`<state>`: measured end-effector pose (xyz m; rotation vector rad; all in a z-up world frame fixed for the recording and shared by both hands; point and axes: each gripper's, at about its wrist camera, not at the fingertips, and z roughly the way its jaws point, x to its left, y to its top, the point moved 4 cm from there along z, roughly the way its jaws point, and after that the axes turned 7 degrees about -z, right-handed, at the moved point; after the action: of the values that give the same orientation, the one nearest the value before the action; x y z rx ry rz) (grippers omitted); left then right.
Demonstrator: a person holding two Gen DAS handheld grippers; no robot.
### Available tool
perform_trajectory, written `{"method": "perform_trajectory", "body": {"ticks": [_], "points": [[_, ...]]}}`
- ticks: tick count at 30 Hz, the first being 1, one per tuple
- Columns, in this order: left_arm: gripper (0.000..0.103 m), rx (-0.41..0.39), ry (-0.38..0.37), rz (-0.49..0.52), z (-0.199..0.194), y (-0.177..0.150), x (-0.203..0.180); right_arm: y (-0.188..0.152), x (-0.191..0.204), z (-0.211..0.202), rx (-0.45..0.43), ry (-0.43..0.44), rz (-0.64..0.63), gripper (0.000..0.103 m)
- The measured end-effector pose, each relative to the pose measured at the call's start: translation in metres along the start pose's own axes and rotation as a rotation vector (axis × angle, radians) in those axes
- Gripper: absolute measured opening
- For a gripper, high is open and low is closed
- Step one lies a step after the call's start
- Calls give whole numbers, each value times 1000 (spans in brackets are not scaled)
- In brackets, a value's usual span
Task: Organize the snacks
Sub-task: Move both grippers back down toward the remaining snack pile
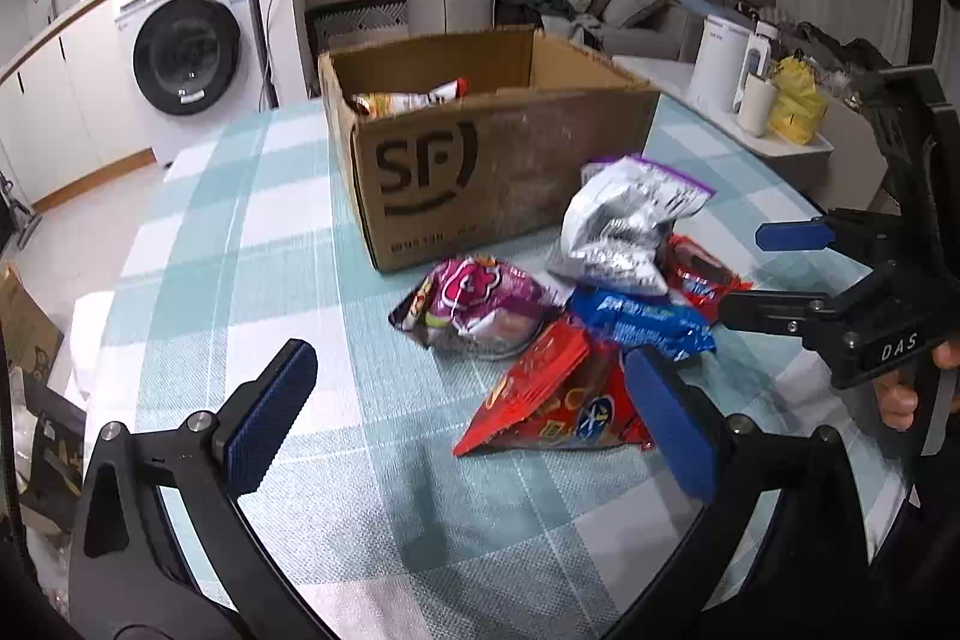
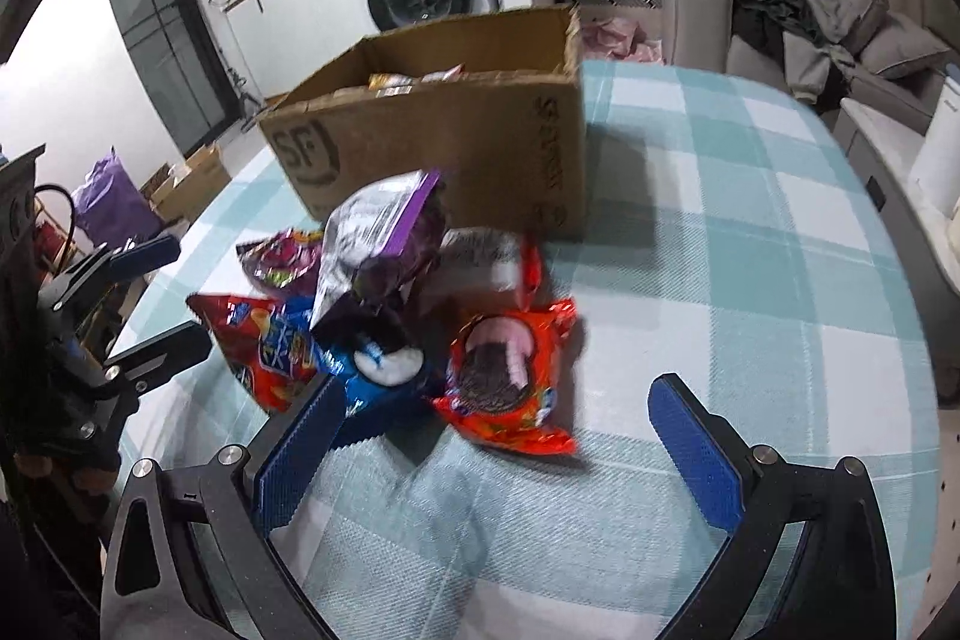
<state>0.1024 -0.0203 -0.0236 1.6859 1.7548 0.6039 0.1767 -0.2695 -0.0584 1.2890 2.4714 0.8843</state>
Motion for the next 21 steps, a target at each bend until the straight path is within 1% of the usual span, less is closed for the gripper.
{"method": "perform_trajectory", "body": {"ticks": [3,8,11,13,15,19,21], "points": [[102,24,-3,4,7,-3,1,-2,1,7,16,-2,-1,103],[102,57,1,-2,18,-8,3,-5,-5,15,14,13,39,103],[102,63,-5,-13,21,-9,5,-5,-12,15,1,-13,55,103],[102,70,-22,-33,23,-9,5,-6,-19,17,9,-37,70,103],[102,84,-39,-41,26,-11,5,-8,-22,19,21,-33,75,103],[102,91,-41,-28,30,-14,-2,-9,-19,24,32,-27,63,103],[102,102,-45,-29,34,-17,-5,-10,-19,27,39,-40,57,103]]}}
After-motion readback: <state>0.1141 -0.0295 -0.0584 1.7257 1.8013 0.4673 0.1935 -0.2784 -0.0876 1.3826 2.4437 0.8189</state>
